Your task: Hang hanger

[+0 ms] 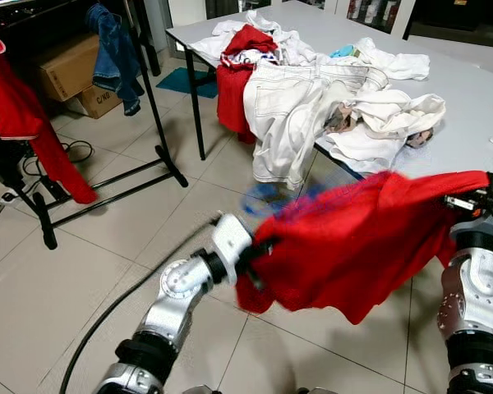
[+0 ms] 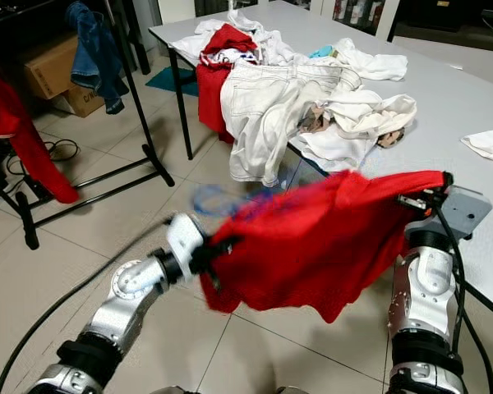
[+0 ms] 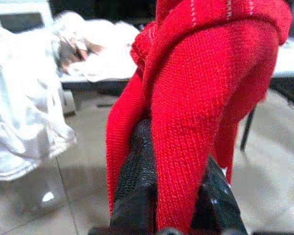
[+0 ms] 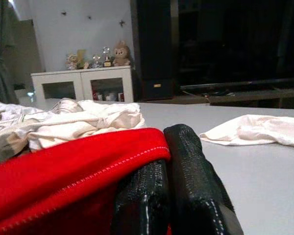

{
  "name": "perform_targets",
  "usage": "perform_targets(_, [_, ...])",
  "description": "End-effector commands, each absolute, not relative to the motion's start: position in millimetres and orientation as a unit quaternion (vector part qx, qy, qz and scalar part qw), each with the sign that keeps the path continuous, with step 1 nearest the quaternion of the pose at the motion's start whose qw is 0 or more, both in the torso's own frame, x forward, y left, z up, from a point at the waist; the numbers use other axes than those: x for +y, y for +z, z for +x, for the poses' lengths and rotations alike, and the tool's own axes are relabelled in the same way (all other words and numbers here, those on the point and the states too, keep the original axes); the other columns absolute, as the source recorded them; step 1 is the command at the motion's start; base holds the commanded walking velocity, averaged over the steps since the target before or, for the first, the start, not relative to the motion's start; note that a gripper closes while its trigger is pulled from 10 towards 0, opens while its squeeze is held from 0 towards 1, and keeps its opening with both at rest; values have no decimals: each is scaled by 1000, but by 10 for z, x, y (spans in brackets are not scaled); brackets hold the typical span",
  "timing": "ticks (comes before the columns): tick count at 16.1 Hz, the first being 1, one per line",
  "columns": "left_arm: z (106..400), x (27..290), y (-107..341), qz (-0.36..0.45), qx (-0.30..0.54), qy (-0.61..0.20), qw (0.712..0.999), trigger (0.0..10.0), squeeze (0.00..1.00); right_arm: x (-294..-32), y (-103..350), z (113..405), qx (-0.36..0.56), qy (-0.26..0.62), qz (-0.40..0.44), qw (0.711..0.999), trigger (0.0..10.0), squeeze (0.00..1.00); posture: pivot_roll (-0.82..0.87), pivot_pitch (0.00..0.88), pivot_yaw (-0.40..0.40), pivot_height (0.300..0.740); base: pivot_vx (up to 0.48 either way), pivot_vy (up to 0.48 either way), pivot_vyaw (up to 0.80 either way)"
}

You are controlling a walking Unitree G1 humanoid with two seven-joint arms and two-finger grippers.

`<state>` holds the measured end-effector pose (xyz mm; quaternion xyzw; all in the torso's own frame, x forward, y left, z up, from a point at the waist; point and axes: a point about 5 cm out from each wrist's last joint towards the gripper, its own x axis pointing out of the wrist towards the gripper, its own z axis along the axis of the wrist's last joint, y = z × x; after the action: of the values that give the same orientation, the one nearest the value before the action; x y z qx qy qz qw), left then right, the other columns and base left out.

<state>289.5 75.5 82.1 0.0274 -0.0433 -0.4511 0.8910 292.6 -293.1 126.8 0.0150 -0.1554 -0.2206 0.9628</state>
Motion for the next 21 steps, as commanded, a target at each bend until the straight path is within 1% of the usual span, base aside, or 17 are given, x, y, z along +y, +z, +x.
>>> perform_targets(1, [2924, 971, 836, 8, -54, -403, 914, 10000, 0, -3195, 1489, 2856, -195, -283, 14, 939, 0, 0, -143, 0, 51, 740, 0, 0, 0])
perform_targets(5, [2889, 1020, 781, -33, -37, -409, 911, 10000, 0, -3226, 1461, 2841, -191, -296, 30, 936, 0, 0, -139, 0, 49, 740, 0, 0, 0])
perform_targets(7, [2872, 1014, 747, -59, -21, -412, 909, 10000, 0, -3186, 1474, 2875, -198, -279, 55, 938, 0, 0, -140, 0, 50, 740, 0, 0, 0])
perform_targets(8, [2796, 983, 657, -90, 19, -445, 891, 10000, 0, -3105, 1514, 2912, -212, -249, 78, 942, 0, 0, -143, 0, 53, 740, 0, 0, 0])
perform_targets(9, [2692, 962, 552, -102, 62, -486, 866, 10000, 0, -3009, 1571, 2944, -230, -215, 94, 945, 0, 0, -143, 0, 53, 740, 0, 0, 0])
perform_targets(11, [2607, 972, 469, -101, 98, -524, 840, 10000, 0, -2860, 1710, 2980, -261, -168, 109, 944, 0, 0, -145, 0, 53, 740, 0, 0, 0])
perform_targets(12, [2588, 979, 456, -103, 109, -533, 832, 10000, 0, -2828, 1771, 2986, -274, -158, 111, 942, 0, 0, -146, 0, 55, 740, 0, 0, 0])
perform_targets(16, [2571, 974, 425, -96, 122, -534, 831, 10000, 0, -2776, 1991, 2995, -310, -135, 128, 932, 0, 0, -150, 0, 58, 740, 0, 0, 0])
perform_targets(18, [2548, 980, 340, -97, 148, -517, 837, 10000, 0, -2761, 2065, 2983, -320, -131, 149, 927, 0, 0, -149, 0, 57, 740, 0, 0, 0])
perform_targets(20, [2543, 994, 280, -118, 170, -500, 841, 10000, 0, -2768, 2099, 2973, -323, -135, 163, 922, 0, 0, -150, 0, 56, 740, 0, 0, 0])
perform_targets(21, [2525, 1008, 237, -132, 189, -497, 837, 10000, 0, -2773, 2110, 2971, -323, -138, 171, 920, 0, 0, -149, 0, 54, 740, 0, 0, 0])
